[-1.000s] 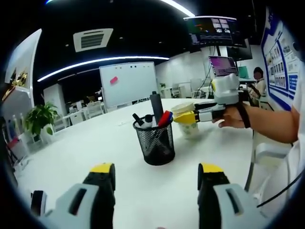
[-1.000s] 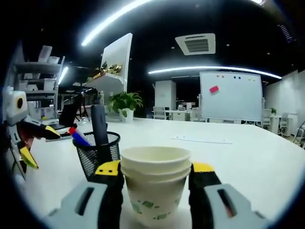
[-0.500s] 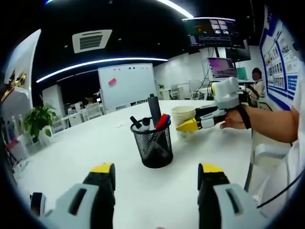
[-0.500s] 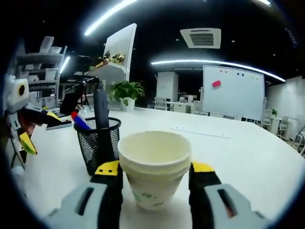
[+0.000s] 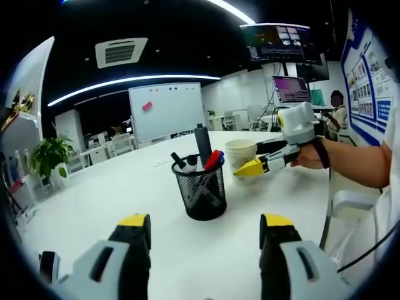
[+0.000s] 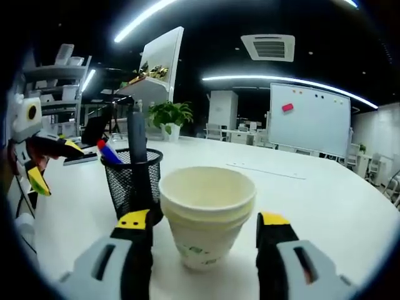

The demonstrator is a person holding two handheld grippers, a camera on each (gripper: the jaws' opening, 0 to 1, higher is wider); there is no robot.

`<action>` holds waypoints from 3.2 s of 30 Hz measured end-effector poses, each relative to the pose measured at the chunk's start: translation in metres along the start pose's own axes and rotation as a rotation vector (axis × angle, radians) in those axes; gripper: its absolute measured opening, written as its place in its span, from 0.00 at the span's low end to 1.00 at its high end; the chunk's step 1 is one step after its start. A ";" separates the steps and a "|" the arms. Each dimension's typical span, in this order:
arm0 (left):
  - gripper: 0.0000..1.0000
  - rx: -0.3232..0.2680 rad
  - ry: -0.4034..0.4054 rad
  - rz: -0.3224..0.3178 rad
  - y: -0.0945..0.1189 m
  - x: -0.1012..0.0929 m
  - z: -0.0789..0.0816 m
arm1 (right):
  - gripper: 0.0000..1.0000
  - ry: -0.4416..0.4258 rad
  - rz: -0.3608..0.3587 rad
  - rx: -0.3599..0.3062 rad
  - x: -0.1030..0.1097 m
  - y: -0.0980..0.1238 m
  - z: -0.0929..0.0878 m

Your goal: Place the scattered laser pointers and whiteboard markers into the pen holder and stack the scattered paper cups together

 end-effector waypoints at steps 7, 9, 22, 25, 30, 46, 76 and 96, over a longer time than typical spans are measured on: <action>0.73 0.019 0.009 0.008 0.002 0.001 -0.005 | 0.71 -0.003 0.023 0.039 0.001 0.004 -0.003; 0.73 0.022 0.010 0.007 0.002 0.001 -0.005 | 0.71 0.000 0.023 0.040 0.001 0.006 -0.002; 0.73 0.043 0.012 0.009 0.000 -0.001 -0.010 | 0.70 0.020 0.034 0.054 -0.001 0.017 0.001; 0.73 0.046 0.014 0.009 0.000 0.000 -0.011 | 0.71 0.016 0.036 0.057 -0.001 0.019 0.004; 0.73 0.050 0.014 0.006 0.000 0.000 -0.012 | 0.70 0.018 0.068 0.072 0.002 0.024 0.003; 0.73 0.056 0.015 0.020 0.003 0.005 -0.013 | 0.69 0.036 0.126 0.099 0.005 0.038 0.009; 0.73 0.100 -0.007 0.010 0.006 0.006 -0.019 | 0.68 0.046 0.133 0.140 -0.007 0.057 0.013; 0.73 0.150 0.001 -0.006 0.009 0.003 -0.024 | 0.70 0.050 0.181 0.180 -0.002 0.066 0.004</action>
Point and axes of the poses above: the point that each gripper's makers call its tool centre point, and the gripper's own axes: y roughly backward along the fingers, x roughly to its left, z roughly out of its top, the point moved 3 cm from there along y, roughly backward along the fingers, and after that the axes turned 15 degrees about -x, right-handed, at the moved point
